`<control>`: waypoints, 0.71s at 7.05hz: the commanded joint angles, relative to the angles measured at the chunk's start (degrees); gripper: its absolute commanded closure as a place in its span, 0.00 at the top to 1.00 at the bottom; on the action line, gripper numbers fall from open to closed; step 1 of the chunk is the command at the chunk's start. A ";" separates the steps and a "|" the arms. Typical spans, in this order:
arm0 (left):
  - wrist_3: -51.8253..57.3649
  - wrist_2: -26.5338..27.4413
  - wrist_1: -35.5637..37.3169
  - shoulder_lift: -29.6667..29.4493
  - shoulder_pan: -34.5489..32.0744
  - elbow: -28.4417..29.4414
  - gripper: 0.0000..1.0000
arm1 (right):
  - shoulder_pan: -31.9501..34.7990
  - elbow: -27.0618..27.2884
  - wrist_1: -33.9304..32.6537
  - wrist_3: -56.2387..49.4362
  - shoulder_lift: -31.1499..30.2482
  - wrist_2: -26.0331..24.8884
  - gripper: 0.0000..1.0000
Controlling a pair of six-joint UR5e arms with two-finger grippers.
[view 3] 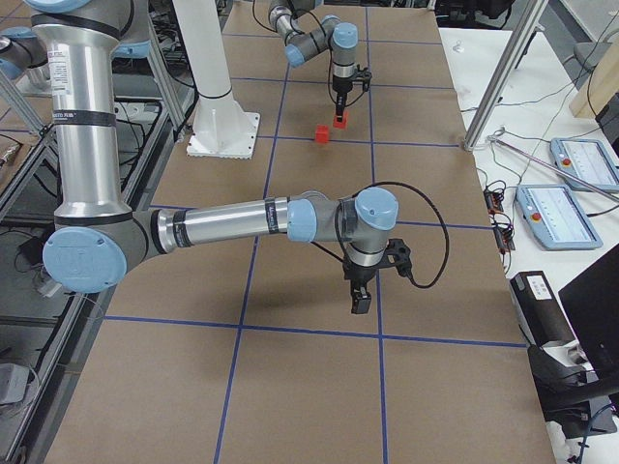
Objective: Form red blocks into L shape at center
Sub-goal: 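Carry the red cube with the left gripper beside the center cube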
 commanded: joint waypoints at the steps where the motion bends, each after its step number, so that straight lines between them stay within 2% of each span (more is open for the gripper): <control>1: -0.34 0.03 -3.64 -0.23 0.62 3.76 0.15 | 0.00 0.07 -0.04 0.09 -0.03 0.57 0.99; 5: -0.96 0.21 -4.63 0.03 2.12 4.66 0.16 | 0.00 -0.01 0.05 0.09 -0.12 1.36 0.99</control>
